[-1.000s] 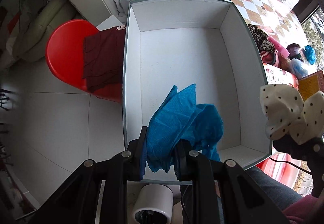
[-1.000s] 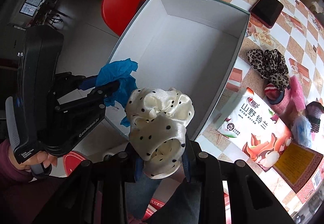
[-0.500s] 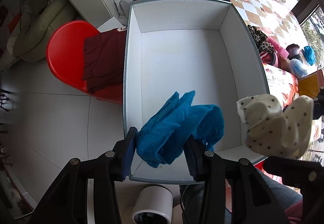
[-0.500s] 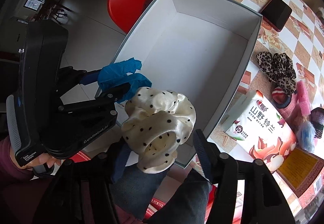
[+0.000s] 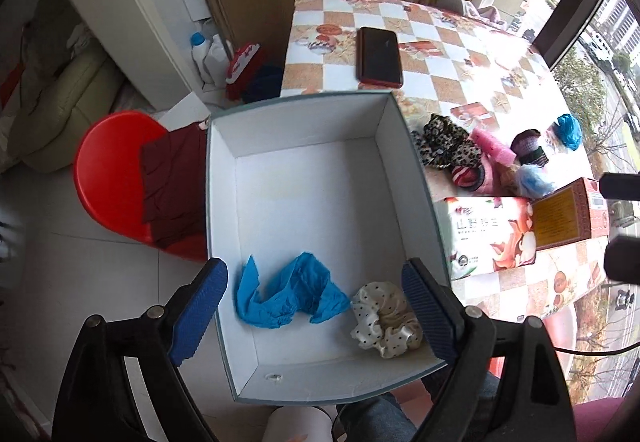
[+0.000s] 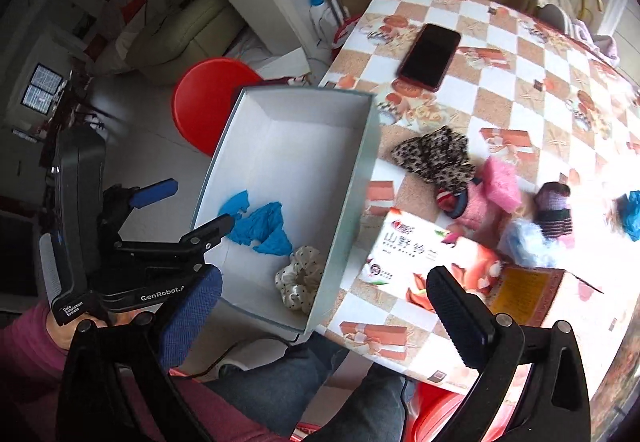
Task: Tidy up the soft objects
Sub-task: 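Move both grippers back toward the items on the table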
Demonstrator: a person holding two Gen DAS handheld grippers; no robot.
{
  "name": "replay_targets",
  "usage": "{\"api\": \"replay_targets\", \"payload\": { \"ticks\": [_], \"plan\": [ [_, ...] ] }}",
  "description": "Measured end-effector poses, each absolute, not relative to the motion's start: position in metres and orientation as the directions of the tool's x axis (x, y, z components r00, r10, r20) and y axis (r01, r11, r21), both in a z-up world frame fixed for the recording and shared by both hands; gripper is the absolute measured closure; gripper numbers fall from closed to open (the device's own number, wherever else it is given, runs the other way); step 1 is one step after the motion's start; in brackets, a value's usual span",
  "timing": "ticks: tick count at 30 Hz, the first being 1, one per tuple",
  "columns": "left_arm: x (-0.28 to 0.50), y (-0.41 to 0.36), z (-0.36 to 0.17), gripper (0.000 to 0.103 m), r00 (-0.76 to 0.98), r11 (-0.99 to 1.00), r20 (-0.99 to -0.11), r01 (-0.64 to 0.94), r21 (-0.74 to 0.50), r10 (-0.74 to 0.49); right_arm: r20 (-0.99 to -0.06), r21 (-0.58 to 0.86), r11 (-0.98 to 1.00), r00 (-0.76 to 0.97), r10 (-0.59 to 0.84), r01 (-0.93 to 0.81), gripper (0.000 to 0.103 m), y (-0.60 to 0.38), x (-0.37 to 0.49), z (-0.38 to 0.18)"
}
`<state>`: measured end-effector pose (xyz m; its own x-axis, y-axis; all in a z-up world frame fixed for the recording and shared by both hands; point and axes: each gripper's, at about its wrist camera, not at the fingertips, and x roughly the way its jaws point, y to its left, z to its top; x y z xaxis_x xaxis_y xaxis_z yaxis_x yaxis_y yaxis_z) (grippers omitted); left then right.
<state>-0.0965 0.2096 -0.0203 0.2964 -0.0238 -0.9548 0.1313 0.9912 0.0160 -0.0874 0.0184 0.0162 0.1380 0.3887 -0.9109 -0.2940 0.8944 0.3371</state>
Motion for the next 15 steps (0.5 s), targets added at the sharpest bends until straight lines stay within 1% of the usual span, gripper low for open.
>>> {"api": "replay_targets", "payload": {
  "ticks": [3, 5, 7, 10, 15],
  "plan": [
    [-0.069, 0.162, -0.006, 0.012, 0.316, 0.967, -0.946, 0.254, 0.013, -0.070, -0.908, 0.295, 0.943, 0.262, 0.327, -0.153, 0.000, -0.051, -0.070, 0.047],
    [-0.051, 0.123, -0.008, 0.012, 0.322, 0.937, -0.944, 0.344, 0.051, -0.067, -0.911, 0.273, 0.961, 0.307, 0.276, -0.056, 0.000, -0.101, -0.058, 0.055],
    [-0.038, 0.091, -0.017, 0.012, 0.333, 0.901, -0.942, 0.420, 0.105, -0.045, -0.923, 0.249, 0.968, 0.311, 0.228, 0.029, 0.000, -0.145, -0.045, 0.050],
    [-0.021, 0.042, -0.043, 0.012, 0.313, 0.841, -0.950, 0.519, 0.156, -0.016, -0.952, 0.209, 0.973, 0.249, 0.181, 0.094, 0.000, -0.192, -0.025, 0.018],
    [-0.001, -0.015, -0.093, 0.011, 0.290, 0.734, -0.955, 0.634, 0.244, 0.066, -0.982, 0.171, 0.985, 0.092, 0.167, 0.037, 0.000, -0.216, 0.001, -0.060]
  ]
}}
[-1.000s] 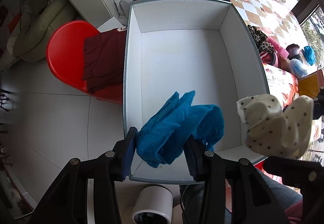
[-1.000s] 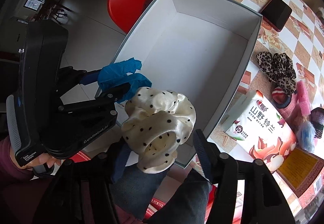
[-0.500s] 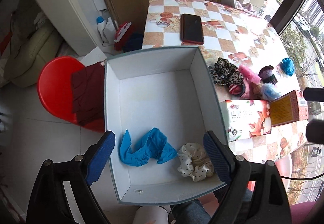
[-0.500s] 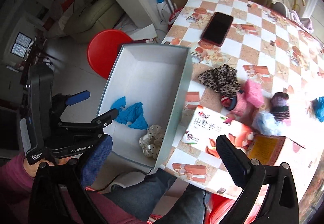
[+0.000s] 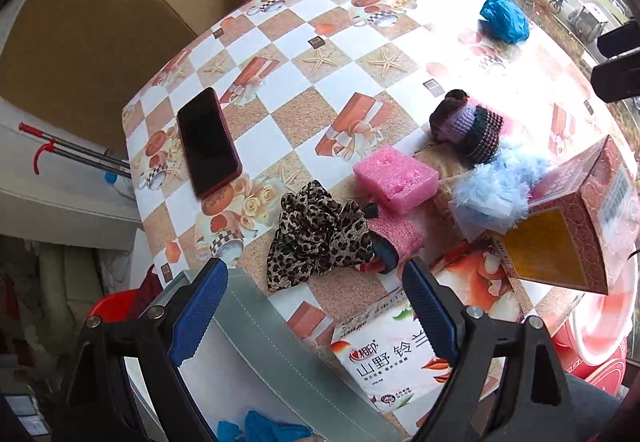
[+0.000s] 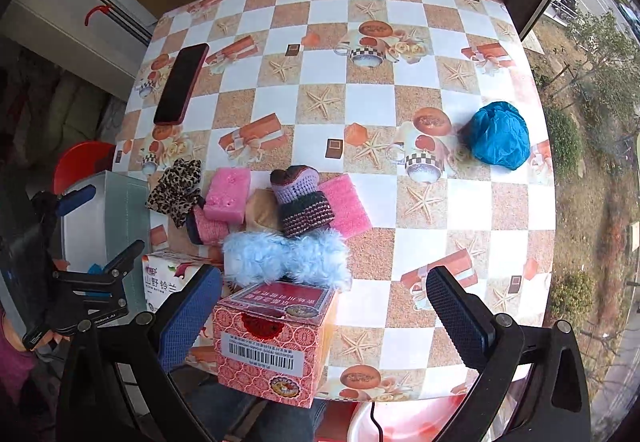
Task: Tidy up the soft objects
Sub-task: 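Move both grippers back toward the items on the table, then grasp the pink sponge with the left gripper while the right gripper grasps the purple knit hat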
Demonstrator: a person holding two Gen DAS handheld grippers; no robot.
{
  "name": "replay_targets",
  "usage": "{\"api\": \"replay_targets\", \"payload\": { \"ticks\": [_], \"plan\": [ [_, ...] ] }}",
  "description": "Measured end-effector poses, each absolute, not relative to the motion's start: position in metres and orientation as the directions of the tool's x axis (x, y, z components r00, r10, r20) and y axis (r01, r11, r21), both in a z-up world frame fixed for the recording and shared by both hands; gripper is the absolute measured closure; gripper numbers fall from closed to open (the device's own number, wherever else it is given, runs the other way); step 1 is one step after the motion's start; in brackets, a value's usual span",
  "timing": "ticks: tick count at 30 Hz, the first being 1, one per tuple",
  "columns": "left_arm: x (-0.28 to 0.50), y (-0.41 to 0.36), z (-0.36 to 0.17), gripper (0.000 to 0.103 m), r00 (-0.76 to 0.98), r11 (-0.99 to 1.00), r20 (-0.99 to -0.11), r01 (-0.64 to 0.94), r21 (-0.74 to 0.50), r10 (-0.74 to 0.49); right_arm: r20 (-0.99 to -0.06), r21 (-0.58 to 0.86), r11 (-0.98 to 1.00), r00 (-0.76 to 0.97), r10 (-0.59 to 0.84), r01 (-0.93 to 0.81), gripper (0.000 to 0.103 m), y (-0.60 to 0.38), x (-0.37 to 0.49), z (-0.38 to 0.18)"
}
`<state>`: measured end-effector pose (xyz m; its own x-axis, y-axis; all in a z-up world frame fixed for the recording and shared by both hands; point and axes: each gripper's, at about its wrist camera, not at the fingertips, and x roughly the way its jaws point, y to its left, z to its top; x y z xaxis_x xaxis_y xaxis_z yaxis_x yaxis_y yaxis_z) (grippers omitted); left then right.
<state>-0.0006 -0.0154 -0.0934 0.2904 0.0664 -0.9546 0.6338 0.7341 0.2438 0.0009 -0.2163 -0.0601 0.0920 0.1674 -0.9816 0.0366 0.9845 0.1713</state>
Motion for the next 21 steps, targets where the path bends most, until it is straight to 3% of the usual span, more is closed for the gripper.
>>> {"api": "replay_targets", "payload": {
  "ticks": [11, 14, 17, 21],
  "plan": [
    [0.044, -0.069, -0.172, 0.011, 0.166, 0.670, -0.971, 0.703, 0.238, 0.171, -0.969, 0.233, 0.966, -0.116, 0.220, -0.113, 0.000, -0.197, 0.057, -0.181],
    [0.054, -0.079, -0.183, 0.011, 0.197, 0.636, -0.952, 0.710, 0.302, 0.233, -0.973, 0.204, 0.970, -0.132, 0.187, -0.130, 0.000, -0.198, 0.066, -0.193],
    [0.090, -0.079, -0.172, 0.012, 0.279, 0.674, -0.923, 0.630, 0.385, 0.267, -0.991, 0.128, 0.989, -0.053, 0.124, -0.070, 0.000, -0.222, 0.080, -0.185],
    [0.150, -0.059, -0.140, 0.012, 0.234, 0.854, -0.951, 0.433, 0.287, 0.201, -0.997, 0.055, 0.991, 0.062, 0.047, 0.120, 0.000, -0.285, 0.090, -0.155]
  ]
}}
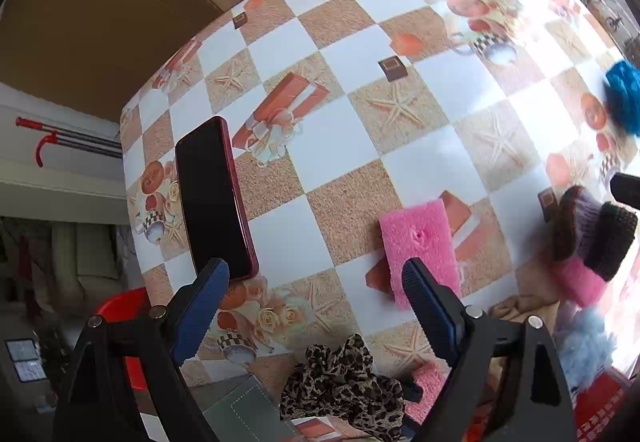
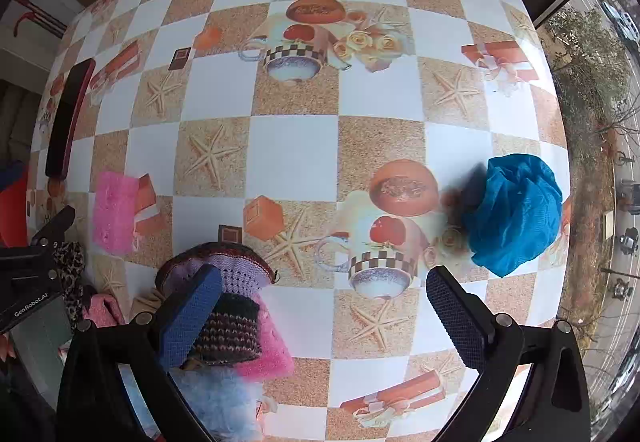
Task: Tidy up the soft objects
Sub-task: 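Grasp the pink sponge with the left gripper while the right gripper grasps the purple knit hat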
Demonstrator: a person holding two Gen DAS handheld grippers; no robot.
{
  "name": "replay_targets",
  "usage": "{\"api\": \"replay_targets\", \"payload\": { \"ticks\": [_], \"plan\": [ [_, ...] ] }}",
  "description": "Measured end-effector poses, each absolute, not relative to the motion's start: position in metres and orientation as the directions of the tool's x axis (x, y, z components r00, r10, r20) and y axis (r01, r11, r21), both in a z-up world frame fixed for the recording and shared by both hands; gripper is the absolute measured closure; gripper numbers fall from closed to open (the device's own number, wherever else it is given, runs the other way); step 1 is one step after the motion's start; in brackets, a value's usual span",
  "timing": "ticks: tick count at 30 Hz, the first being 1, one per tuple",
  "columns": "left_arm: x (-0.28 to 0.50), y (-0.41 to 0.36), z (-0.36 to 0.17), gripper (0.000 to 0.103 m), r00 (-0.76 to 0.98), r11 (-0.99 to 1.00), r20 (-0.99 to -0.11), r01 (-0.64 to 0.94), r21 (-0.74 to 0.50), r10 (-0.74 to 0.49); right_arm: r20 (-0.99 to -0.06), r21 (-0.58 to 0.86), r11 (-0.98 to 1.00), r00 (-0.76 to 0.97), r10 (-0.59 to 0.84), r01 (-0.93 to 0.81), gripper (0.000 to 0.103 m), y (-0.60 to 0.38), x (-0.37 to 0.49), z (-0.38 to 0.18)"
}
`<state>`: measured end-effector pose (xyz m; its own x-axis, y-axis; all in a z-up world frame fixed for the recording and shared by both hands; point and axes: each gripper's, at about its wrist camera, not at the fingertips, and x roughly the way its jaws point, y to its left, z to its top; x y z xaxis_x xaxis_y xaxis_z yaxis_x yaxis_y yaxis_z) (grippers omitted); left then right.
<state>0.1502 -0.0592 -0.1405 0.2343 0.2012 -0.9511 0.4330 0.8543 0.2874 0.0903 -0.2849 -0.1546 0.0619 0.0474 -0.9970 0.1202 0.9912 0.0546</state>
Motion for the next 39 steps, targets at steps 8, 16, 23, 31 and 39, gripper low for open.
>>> {"api": "replay_targets", "payload": {
  "ticks": [8, 16, 23, 31, 39],
  "plan": [
    [0.150, -0.063, -0.150, 0.012, 0.093, 0.922, -0.988, 0.358, 0.145, 0.119, -0.971, 0.235, 0.964, 0.074, 0.227, 0.126, 0.000, -0.289, 0.074, -0.151],
    [0.140, -0.080, -0.194, 0.012, 0.029, 0.953, -0.992, 0.275, 0.127, 0.124, -0.980, 0.165, 0.975, 0.134, 0.145, 0.147, 0.000, -0.277, 0.116, -0.167],
    [0.142, -0.089, -0.212, 0.011, 0.031, 0.971, -0.994, 0.213, 0.106, 0.102, -0.978, 0.205, 0.952, 0.096, 0.187, 0.227, 0.000, -0.281, 0.148, -0.197],
    [0.150, -0.089, -0.222, 0.000, 0.012, 0.976, -0.996, 0.197, 0.090, 0.089, -0.994, 0.096, 0.982, 0.069, 0.086, 0.165, 0.000, -0.253, 0.155, -0.216],
    [0.158, -0.078, -0.231, 0.001, -0.065, 0.989, -0.997, 0.147, 0.027, 0.037, -0.998, 0.043, 0.979, -0.035, 0.051, 0.200, 0.000, -0.256, 0.156, -0.222]
  ]
}}
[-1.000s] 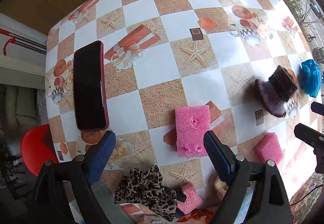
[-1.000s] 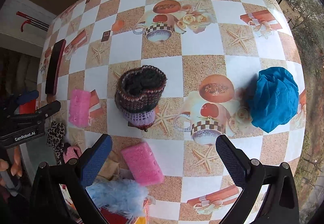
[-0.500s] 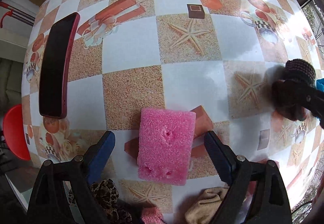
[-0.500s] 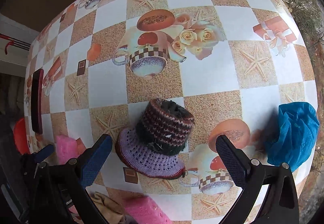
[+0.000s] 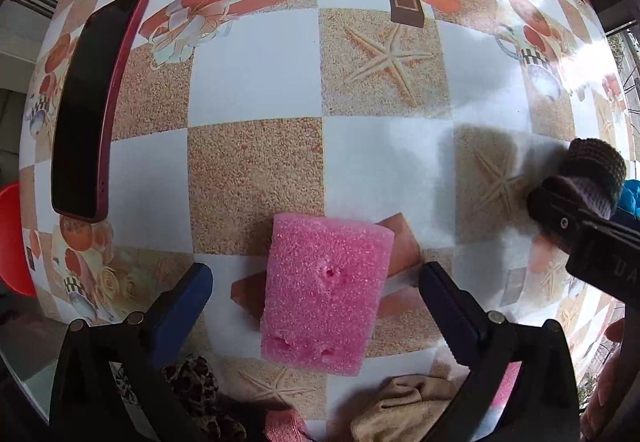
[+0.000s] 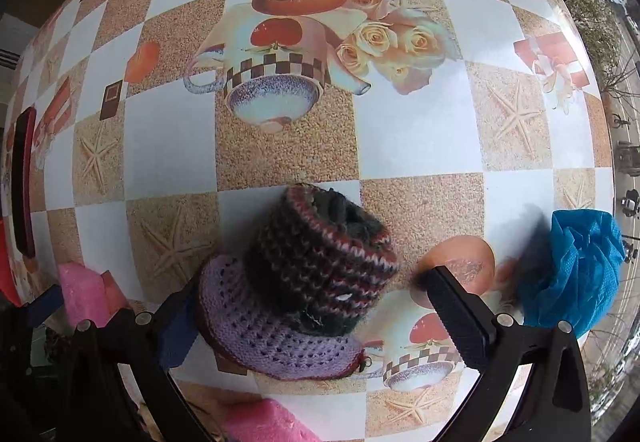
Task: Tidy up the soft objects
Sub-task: 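Grasp the pink sponge with the left gripper while the right gripper grasps the purple knit hat, then carry the pink sponge and purple knit hat over the white box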
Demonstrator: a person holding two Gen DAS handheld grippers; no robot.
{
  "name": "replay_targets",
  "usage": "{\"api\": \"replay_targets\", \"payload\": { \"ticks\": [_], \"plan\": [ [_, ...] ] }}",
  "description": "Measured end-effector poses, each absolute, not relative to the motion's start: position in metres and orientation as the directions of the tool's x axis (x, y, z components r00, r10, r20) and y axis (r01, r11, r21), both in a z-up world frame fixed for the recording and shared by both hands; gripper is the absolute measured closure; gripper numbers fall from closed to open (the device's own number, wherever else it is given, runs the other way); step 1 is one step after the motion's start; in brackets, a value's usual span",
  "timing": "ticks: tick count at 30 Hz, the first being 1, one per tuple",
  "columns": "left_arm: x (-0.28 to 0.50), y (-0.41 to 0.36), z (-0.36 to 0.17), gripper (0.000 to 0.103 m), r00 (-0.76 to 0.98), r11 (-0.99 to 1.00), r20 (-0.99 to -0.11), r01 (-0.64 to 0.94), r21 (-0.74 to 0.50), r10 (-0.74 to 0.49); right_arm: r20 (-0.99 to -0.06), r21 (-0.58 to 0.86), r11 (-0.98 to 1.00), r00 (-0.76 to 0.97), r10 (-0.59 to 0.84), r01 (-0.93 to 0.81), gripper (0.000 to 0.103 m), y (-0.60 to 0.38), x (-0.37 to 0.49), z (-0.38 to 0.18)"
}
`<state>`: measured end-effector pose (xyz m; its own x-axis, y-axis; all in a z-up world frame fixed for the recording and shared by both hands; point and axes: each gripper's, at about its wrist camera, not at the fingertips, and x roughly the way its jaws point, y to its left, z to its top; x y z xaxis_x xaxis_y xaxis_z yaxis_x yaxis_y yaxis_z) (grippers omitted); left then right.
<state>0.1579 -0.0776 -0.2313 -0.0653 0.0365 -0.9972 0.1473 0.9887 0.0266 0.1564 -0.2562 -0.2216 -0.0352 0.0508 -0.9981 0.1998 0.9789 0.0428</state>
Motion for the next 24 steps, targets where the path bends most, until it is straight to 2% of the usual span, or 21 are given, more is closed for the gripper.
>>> {"api": "replay_targets", "payload": {
  "ticks": [1, 2, 4, 5, 6, 9, 16, 24],
  "plan": [
    [0.159, -0.078, -0.230, 0.002, -0.063, 0.988, -0.997, 0.151, 0.025, 0.035, -0.998, 0.059, 0.975, -0.020, 0.065, 0.212, 0.000, -0.260, 0.154, -0.220],
    [0.159, -0.080, -0.229, 0.009, -0.060, 0.988, -0.998, 0.156, 0.010, 0.019, -0.998, 0.064, 0.973, -0.003, 0.066, 0.220, 0.008, -0.260, 0.153, -0.217],
    [0.161, -0.088, -0.219, 0.026, -0.027, 0.982, -1.000, 0.190, 0.005, 0.011, -0.998, 0.057, 0.979, 0.043, 0.050, 0.195, 0.037, -0.262, 0.159, -0.208],
    [0.162, -0.093, -0.213, 0.048, -0.010, 0.977, -1.000, 0.212, 0.004, 0.006, -0.997, 0.061, 0.983, 0.062, 0.050, 0.175, 0.045, -0.262, 0.159, -0.203],
    [0.163, -0.098, -0.210, 0.053, -0.002, 0.972, -1.000, 0.234, -0.001, 0.000, -0.995, 0.080, 0.983, 0.073, 0.068, 0.167, 0.050, -0.262, 0.159, -0.199],
    [0.162, -0.101, -0.204, 0.053, -0.011, 0.971, -0.999, 0.236, -0.036, -0.035, -0.990, 0.116, 0.975, 0.102, 0.097, 0.191, 0.051, -0.270, 0.150, -0.190],
    [0.129, -0.106, -0.151, 0.053, 0.098, 0.945, -0.994, 0.327, -0.021, -0.056, -0.971, 0.195, 0.957, 0.181, 0.157, 0.214, 0.051, -0.294, 0.101, -0.138],
    [0.045, -0.064, -0.091, 0.053, 0.164, 0.900, -0.983, 0.436, -0.009, -0.089, -0.968, 0.195, 0.936, 0.214, 0.135, 0.294, 0.051, -0.302, 0.007, -0.094]
  ]
}}
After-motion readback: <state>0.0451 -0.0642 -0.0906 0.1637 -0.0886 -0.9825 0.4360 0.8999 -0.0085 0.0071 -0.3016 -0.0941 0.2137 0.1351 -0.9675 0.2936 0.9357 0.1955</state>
